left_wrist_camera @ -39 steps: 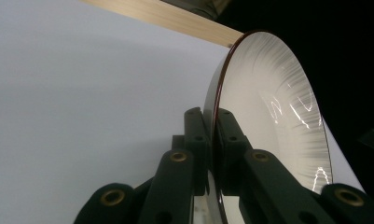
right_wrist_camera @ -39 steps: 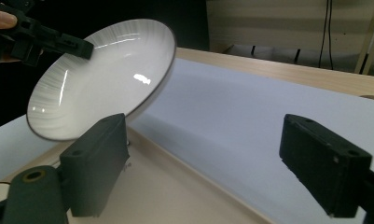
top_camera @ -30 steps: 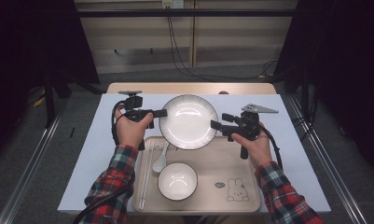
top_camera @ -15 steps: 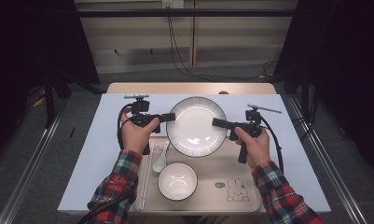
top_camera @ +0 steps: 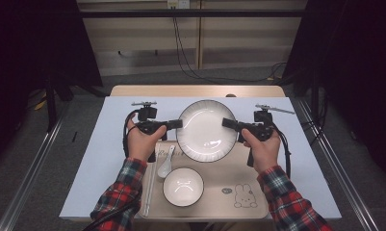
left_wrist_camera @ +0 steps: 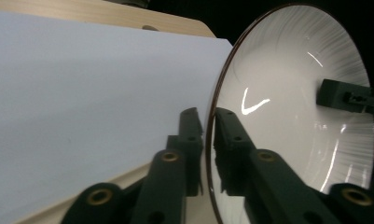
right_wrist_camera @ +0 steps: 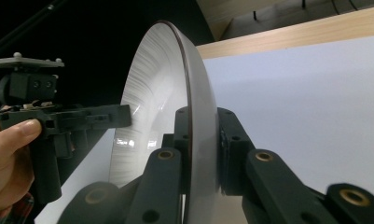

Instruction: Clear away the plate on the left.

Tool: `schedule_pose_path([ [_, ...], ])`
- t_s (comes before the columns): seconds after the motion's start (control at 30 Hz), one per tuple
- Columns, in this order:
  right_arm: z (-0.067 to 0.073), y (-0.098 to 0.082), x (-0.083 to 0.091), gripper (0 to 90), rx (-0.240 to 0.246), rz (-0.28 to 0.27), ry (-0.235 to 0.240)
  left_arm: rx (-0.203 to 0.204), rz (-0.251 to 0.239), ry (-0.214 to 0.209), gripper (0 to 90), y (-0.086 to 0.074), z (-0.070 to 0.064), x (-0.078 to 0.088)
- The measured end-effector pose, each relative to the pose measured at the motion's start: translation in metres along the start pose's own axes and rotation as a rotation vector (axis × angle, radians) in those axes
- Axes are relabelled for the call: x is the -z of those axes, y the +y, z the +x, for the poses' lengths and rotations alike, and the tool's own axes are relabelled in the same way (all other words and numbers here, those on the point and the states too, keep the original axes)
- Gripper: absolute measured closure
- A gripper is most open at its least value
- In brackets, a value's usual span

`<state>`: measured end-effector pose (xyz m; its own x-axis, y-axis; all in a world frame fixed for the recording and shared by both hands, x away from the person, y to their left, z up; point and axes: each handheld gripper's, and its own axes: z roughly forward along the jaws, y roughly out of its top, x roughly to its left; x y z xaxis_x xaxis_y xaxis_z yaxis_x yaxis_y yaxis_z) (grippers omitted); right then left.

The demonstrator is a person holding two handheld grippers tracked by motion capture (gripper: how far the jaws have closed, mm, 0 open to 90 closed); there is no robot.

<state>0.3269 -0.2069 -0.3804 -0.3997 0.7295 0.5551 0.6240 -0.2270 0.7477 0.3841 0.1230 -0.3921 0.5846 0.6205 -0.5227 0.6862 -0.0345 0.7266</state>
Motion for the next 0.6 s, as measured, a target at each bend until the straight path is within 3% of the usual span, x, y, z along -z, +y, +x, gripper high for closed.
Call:
schedule_pose_path([
  [0.03, 0.000, 0.000, 0.000, 80.6, 0.001, -0.001, -0.011, -0.006, -0.013, 0.015, 73.8, -0.001, 0.001, 0.000],
  [0.17, -0.004, 0.002, 0.002, 80.6, 0.017, 0.005, -0.034, -0.015, 0.023, 0.026, 70.9, -0.003, 0.002, 0.003],
  [0.33, -0.010, 0.001, 0.006, 80.6, 0.012, 0.015, -0.055, -0.035, 0.002, 0.037, 59.3, -0.006, 0.006, 0.007],
  [0.53, -0.013, 0.002, 0.013, 80.6, 0.025, 0.015, -0.072, -0.106, -0.023, 0.098, 42.4, -0.011, 0.011, 0.014],
  [0.6, -0.014, 0.002, 0.015, 80.6, 0.019, 0.009, -0.075, -0.109, -0.032, 0.106, 35.6, -0.013, 0.012, 0.017],
])
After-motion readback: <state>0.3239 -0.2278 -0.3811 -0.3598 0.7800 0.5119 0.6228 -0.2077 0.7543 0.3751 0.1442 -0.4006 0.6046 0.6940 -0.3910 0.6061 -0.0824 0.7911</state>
